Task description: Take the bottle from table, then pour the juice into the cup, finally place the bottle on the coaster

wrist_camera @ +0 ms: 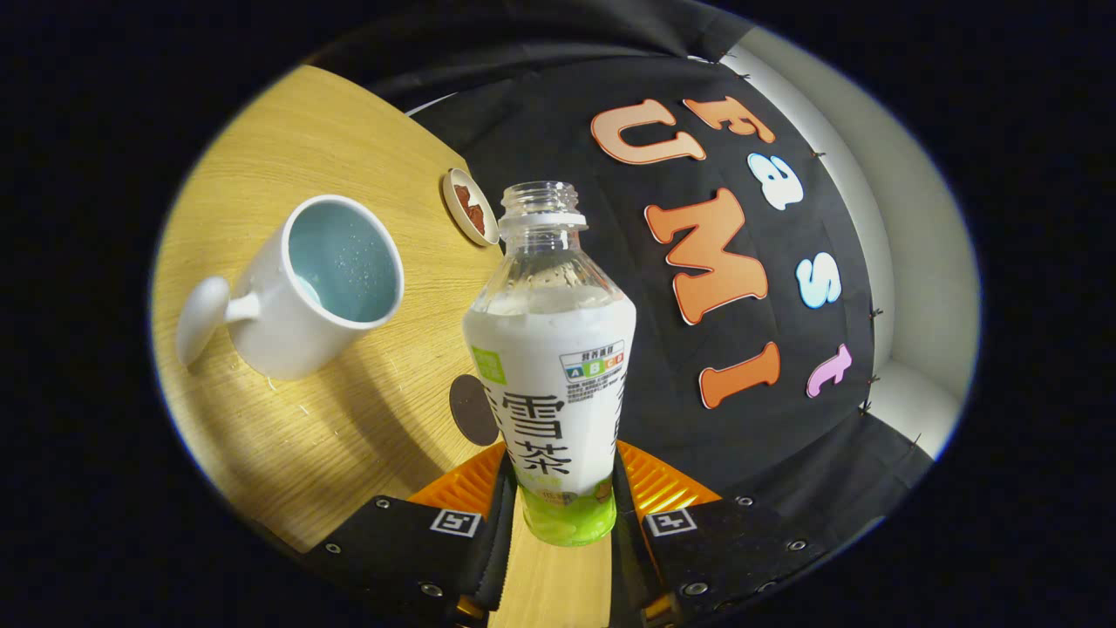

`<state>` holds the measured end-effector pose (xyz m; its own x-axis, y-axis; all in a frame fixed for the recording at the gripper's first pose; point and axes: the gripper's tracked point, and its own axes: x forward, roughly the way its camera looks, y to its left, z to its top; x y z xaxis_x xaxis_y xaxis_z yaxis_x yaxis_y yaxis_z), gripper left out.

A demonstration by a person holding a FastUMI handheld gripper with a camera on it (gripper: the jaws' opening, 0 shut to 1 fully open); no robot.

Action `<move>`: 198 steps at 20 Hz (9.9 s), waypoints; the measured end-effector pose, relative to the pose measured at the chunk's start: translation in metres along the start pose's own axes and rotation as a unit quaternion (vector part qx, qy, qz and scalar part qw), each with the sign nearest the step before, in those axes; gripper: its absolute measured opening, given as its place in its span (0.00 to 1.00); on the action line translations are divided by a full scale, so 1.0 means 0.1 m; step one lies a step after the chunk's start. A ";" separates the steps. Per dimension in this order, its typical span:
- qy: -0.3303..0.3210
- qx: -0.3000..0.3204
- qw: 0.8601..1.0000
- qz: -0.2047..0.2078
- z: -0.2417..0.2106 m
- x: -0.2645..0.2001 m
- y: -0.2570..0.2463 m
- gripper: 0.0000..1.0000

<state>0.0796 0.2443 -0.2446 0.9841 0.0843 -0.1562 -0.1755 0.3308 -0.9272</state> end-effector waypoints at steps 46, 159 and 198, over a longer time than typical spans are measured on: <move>-0.046 -0.262 0.962 -0.057 0.13 -0.01 -0.46 0.54; -0.007 0.546 0.825 0.143 0.12 1.03 -0.33 0.54; 0.039 0.574 0.802 0.160 -0.15 1.04 -0.09 0.97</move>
<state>0.1837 0.2363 -0.2574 0.8747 0.2938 -0.3854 -0.2843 0.9551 0.0830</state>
